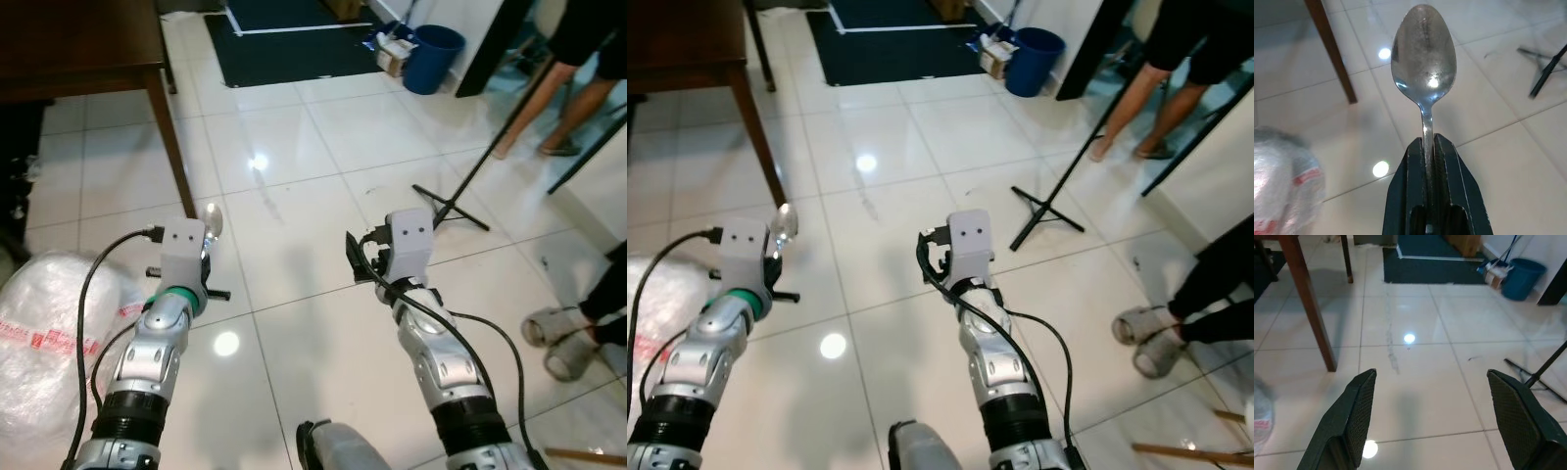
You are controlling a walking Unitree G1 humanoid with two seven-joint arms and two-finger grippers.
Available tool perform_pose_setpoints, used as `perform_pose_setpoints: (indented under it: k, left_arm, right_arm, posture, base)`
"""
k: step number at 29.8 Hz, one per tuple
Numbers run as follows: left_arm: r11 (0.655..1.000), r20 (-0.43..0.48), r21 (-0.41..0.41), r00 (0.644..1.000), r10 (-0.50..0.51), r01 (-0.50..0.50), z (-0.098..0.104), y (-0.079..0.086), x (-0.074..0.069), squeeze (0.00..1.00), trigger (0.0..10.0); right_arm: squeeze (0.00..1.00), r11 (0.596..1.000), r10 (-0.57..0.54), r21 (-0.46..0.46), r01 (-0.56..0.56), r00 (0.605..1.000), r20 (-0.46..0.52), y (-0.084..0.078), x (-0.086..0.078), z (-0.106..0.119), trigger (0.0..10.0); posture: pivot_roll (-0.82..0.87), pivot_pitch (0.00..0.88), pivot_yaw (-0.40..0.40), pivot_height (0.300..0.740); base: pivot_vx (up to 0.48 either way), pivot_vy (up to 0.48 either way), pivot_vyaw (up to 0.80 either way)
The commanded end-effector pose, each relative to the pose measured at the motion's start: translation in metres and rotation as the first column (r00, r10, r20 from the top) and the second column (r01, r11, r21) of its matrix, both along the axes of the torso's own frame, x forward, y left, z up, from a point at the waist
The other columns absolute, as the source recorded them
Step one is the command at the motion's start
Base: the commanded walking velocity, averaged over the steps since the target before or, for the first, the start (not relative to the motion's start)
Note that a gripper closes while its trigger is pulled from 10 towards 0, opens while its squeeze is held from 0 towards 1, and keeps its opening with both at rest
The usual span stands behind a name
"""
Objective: Setting the table
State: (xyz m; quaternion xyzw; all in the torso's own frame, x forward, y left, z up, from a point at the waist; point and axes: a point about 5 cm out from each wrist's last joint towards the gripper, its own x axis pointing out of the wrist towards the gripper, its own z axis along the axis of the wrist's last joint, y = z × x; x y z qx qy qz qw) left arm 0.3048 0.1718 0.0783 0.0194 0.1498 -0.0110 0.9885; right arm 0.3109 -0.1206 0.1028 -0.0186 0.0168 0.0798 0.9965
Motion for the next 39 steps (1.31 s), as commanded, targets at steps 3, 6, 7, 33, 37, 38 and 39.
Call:
perform_pose_setpoints:
  k: [3, 6, 7, 33, 37, 38, 39]
  left_arm:
    - [0.996, 0.020, -0.088, 1.000, 0.021, -0.019, 0.000, 0.003, -0.006, 0.00, 10.0]
    - [0.991, 0.062, -0.134, 0.998, 0.018, -0.010, 0.008, 0.003, -0.006, 0.00, 10.0]
    - [0.991, 0.094, -0.135, 0.996, 0.001, 0.012, 0.014, 0.002, -0.005, 0.00, 10.0]
    - [0.981, 0.328, 0.153, 0.930, -0.167, 0.122, 0.048, -0.023, 0.006, 0.00, 10.0]
    - [0.978, 0.333, 0.156, 0.925, -0.181, 0.135, 0.049, -0.026, 0.006, 0.00, 10.0]
    - [0.978, 0.333, 0.156, 0.925, -0.181, 0.135, 0.049, -0.026, 0.006, 0.00, 10.0]
    - [0.978, 0.334, 0.156, 0.925, -0.182, 0.136, 0.049, -0.026, 0.007, 0.00, 10.0]
  right_arm:
    - [0.00, 1.000, 0.025, -0.005, -0.025, 1.000, 0.012, 0.003, -0.003, -0.001, 10.0]
    - [0.00, 1.000, 0.030, -0.007, -0.030, 0.998, 0.053, 0.004, -0.003, 0.006, 10.0]
    - [0.00, 0.999, 0.031, -0.011, -0.031, 0.997, 0.071, 0.004, -0.003, 0.010, 10.0]
    - [0.00, 0.999, 0.013, -0.036, -0.009, 0.992, 0.123, -0.001, -0.004, 0.016, 10.0]
    - [0.00, 0.999, 0.007, -0.036, -0.003, 0.992, 0.123, -0.002, -0.004, 0.015, 10.0]
    - [0.00, 0.999, 0.007, -0.036, -0.003, 0.992, 0.123, -0.002, -0.004, 0.015, 10.0]
    - [0.00, 0.999, 0.006, -0.036, -0.002, 0.992, 0.122, -0.002, -0.004, 0.015, 10.0]
  posture:
    - [-0.09, 0.000, -0.023, 0.740]
    - [-0.10, 0.000, -0.014, 0.740]
    - [-0.10, 0.000, -0.010, 0.740]
    - [-0.13, 0.000, 0.012, 0.740]
    - [-0.13, 0.000, 0.015, 0.740]
    - [-0.13, 0.000, 0.015, 0.740]
    - [-0.13, 0.000, 0.015, 0.740]
  base:
    - [0.000, 0.000, 0.00]
    - [0.000, 0.000, 0.00]
    - [0.000, 0.000, 0.00]
    - [0.143, -0.029, 0.00]
    - [0.448, 0.000, 0.00]
    - [0.465, 0.000, 0.00]
    - [0.469, 0.000, 0.00]
